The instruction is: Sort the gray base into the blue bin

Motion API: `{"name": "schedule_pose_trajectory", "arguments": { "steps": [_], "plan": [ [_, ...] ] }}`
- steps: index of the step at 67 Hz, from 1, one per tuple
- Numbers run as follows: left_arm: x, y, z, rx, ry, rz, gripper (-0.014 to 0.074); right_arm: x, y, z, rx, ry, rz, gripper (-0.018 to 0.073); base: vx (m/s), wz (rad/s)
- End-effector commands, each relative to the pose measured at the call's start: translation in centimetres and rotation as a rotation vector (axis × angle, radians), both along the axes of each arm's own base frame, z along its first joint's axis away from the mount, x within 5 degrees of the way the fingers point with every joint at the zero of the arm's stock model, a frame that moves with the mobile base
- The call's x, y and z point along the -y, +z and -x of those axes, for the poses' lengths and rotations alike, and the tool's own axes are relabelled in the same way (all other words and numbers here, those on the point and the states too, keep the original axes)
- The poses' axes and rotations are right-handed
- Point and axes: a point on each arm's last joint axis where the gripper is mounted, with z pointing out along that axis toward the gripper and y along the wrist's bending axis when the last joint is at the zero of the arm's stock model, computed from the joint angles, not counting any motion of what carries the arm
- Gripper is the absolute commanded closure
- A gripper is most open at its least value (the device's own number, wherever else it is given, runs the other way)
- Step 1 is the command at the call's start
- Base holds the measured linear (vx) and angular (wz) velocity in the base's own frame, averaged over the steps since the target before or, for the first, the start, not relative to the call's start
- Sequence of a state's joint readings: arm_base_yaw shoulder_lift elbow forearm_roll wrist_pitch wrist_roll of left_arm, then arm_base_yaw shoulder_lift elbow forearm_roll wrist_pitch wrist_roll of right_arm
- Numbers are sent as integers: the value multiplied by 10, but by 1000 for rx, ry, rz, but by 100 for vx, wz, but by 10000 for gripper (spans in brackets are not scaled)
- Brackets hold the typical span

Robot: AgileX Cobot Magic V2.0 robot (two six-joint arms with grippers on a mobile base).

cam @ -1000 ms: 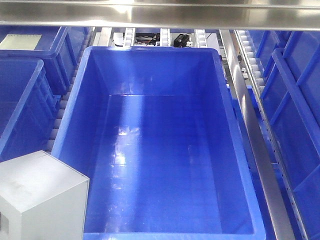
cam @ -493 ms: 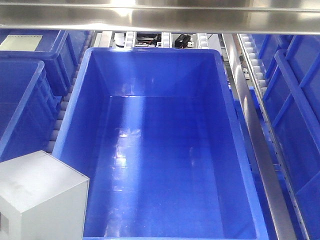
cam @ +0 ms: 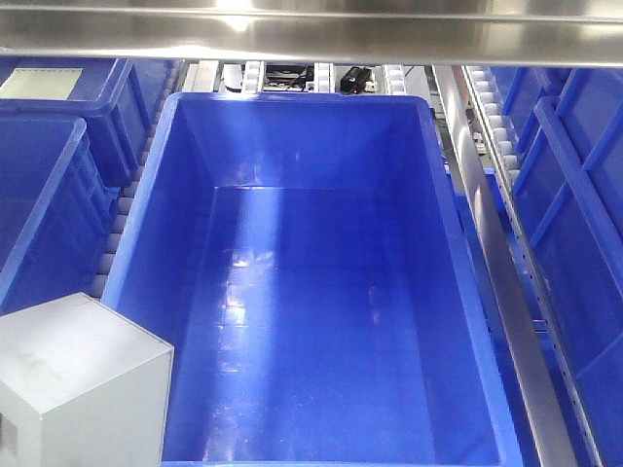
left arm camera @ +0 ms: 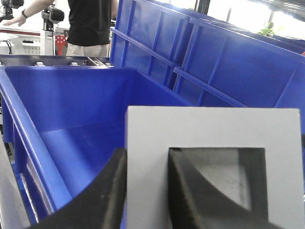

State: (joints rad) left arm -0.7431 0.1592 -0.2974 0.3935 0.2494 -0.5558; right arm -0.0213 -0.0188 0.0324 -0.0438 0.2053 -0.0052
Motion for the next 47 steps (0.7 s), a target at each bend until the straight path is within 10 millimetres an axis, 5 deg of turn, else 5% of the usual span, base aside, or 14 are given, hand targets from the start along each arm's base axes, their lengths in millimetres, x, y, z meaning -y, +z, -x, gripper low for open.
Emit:
{"name": "schedule_pose_trajectory", "arguments": {
  "steps": [1, 36, 47],
  "plan": [
    [2, 18, 3, 83, -42, 70, 603, 0, 6, 0, 82, -1, 17, 564, 0, 0],
    [5, 28, 4, 130, -72, 117, 601, 0, 6, 0, 84, -1, 18, 564, 0, 0],
    [25, 41, -17, 54, -71, 50, 596, 0, 6, 0, 84, -1, 18, 564, 0, 0]
  ]
}}
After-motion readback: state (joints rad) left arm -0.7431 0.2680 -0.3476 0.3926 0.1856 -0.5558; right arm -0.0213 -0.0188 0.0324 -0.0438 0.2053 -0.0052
